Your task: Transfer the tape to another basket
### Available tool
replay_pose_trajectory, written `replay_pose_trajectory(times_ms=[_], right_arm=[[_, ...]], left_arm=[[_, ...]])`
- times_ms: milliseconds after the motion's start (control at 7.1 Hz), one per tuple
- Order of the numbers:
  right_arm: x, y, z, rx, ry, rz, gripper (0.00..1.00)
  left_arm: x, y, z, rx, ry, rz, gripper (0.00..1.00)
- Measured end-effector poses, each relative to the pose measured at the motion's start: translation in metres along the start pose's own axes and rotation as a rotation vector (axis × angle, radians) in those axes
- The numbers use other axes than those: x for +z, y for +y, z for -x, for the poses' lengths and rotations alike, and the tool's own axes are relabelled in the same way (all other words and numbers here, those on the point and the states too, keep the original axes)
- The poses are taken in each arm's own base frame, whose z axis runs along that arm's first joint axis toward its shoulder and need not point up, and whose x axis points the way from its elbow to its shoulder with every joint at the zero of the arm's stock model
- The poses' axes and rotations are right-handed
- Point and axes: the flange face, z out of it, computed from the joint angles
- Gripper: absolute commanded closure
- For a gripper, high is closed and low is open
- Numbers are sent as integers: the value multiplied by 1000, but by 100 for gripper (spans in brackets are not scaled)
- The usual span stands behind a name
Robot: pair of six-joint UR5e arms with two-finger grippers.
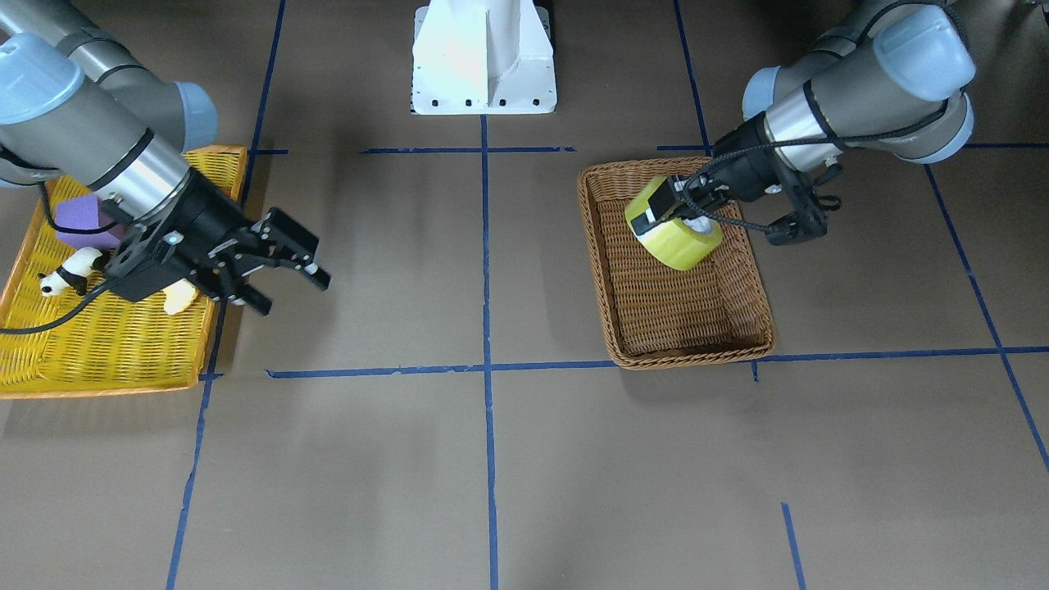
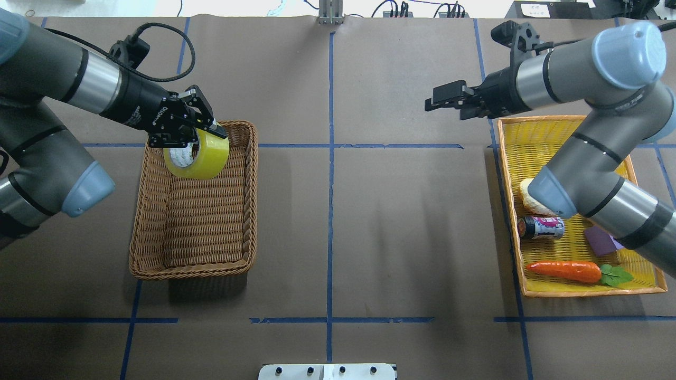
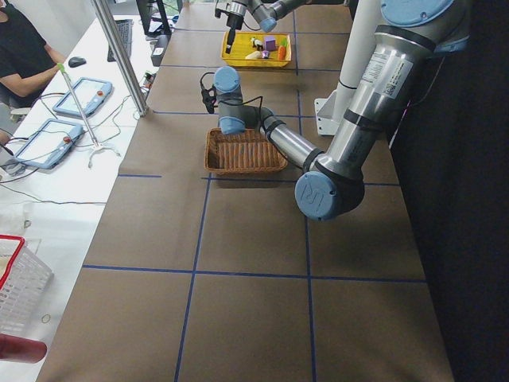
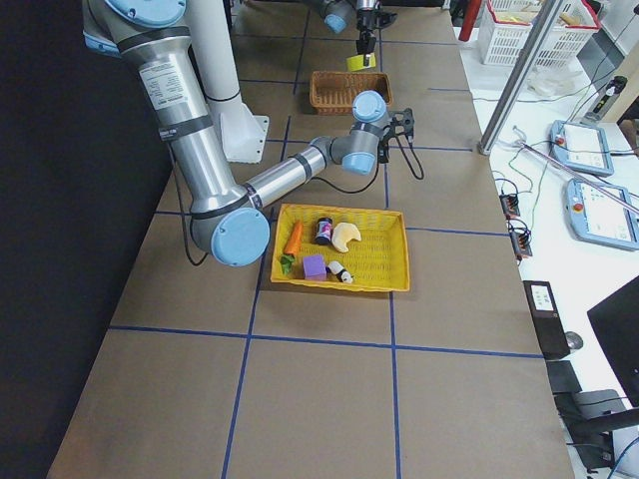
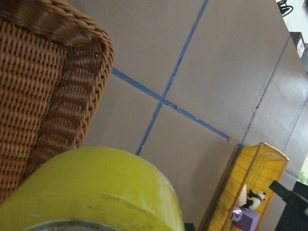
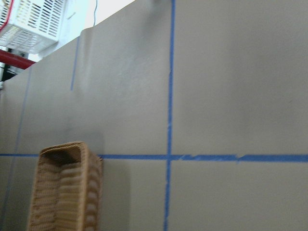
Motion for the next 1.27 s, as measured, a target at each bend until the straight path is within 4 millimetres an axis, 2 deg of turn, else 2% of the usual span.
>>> replay_pose_trajectory(times_ms=[282,563,704,845,1268], right_arm=[[-15,-34,-45,-132,178,46,0],[-49,-67,-88,-207,298,136,0],[-68,-80,-107,-222,316,172,0],[-83,-88,-122,-225,317,190,0],[-108,-100,-152,-245,344,234,0]], left_arm=[[43,7,33,96,-131,-28,100],[76,23,66,168,-238,-25,100],[85,30,72,188,-276,-10,91],[90,35,74,204,-298,2,1],[86,32,73,211,-323,8,0]])
